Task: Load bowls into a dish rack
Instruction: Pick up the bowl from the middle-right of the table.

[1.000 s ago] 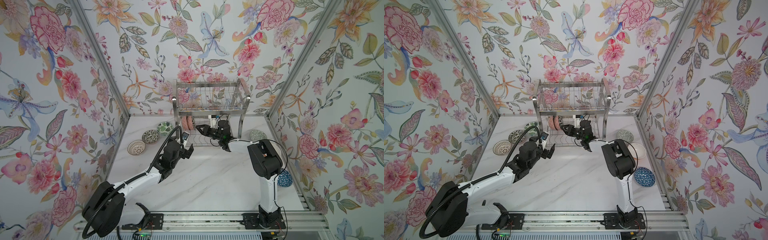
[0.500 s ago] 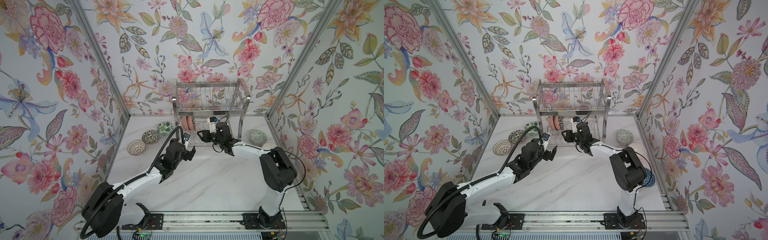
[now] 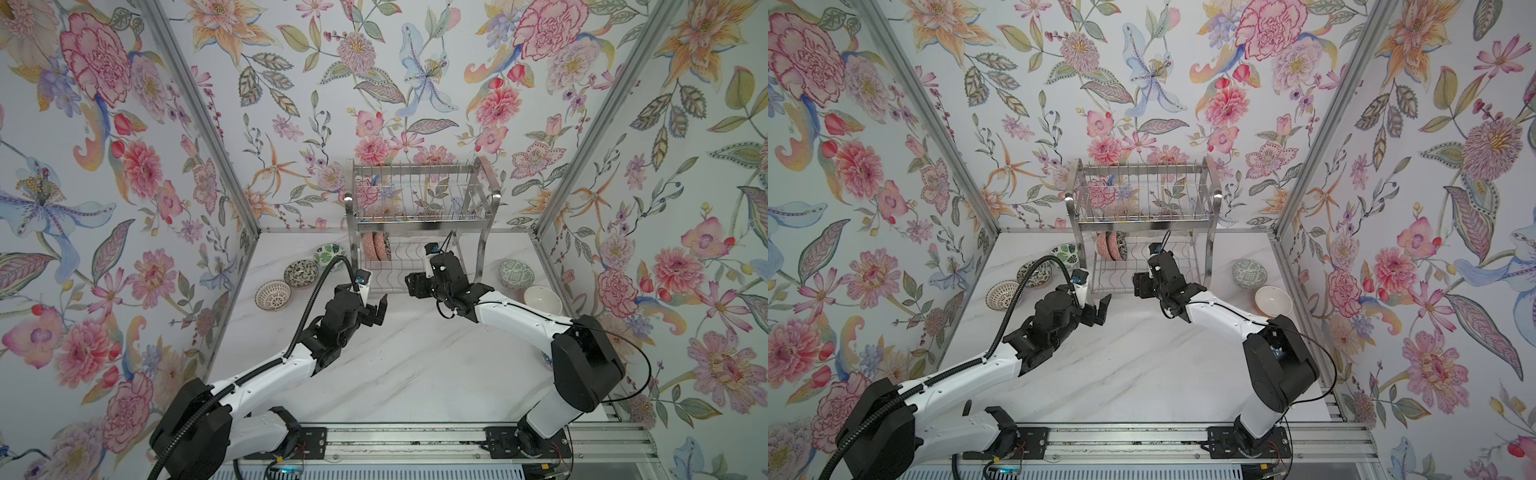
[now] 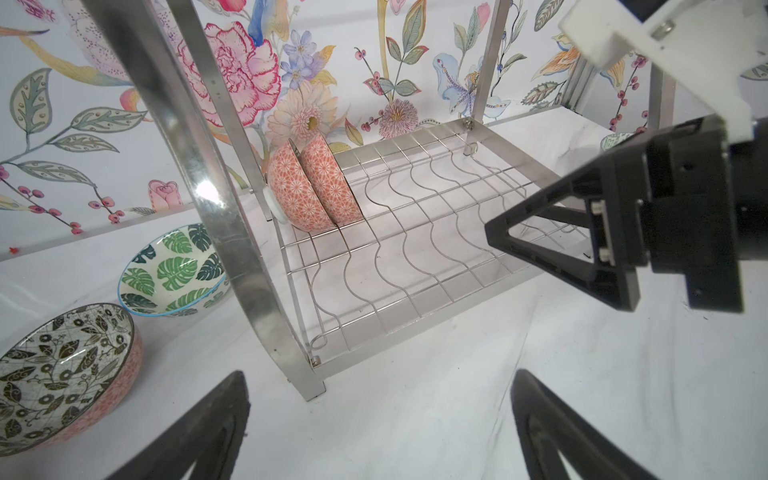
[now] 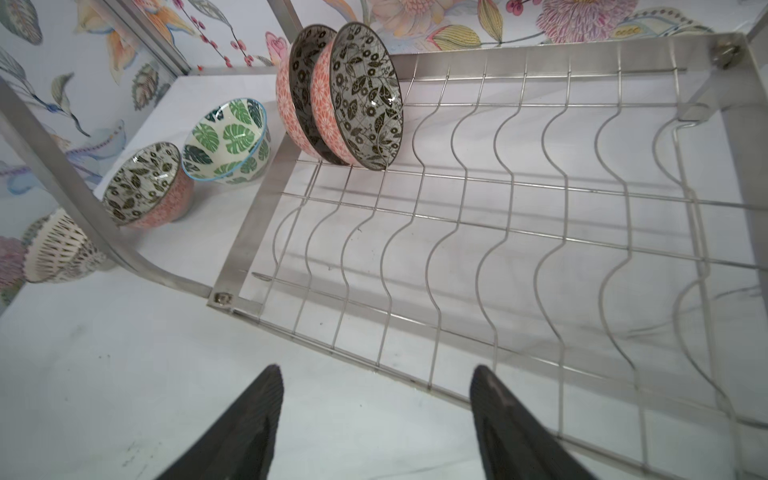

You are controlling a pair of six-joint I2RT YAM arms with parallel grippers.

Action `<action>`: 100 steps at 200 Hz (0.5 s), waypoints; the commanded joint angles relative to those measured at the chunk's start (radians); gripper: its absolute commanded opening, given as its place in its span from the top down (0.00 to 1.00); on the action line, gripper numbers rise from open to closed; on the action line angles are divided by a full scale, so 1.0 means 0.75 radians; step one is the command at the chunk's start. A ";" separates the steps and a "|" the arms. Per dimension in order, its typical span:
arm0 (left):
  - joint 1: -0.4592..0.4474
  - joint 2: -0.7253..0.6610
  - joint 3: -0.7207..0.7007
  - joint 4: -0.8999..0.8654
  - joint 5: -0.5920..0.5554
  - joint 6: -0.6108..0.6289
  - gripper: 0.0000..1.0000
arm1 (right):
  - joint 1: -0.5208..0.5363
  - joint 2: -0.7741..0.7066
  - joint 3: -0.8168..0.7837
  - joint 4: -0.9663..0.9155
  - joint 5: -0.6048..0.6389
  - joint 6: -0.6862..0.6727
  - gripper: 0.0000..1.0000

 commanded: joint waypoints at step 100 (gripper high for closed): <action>-0.145 0.078 -0.003 0.177 0.068 -0.129 0.01 | 0.033 -0.327 -0.097 -0.650 0.461 0.129 0.01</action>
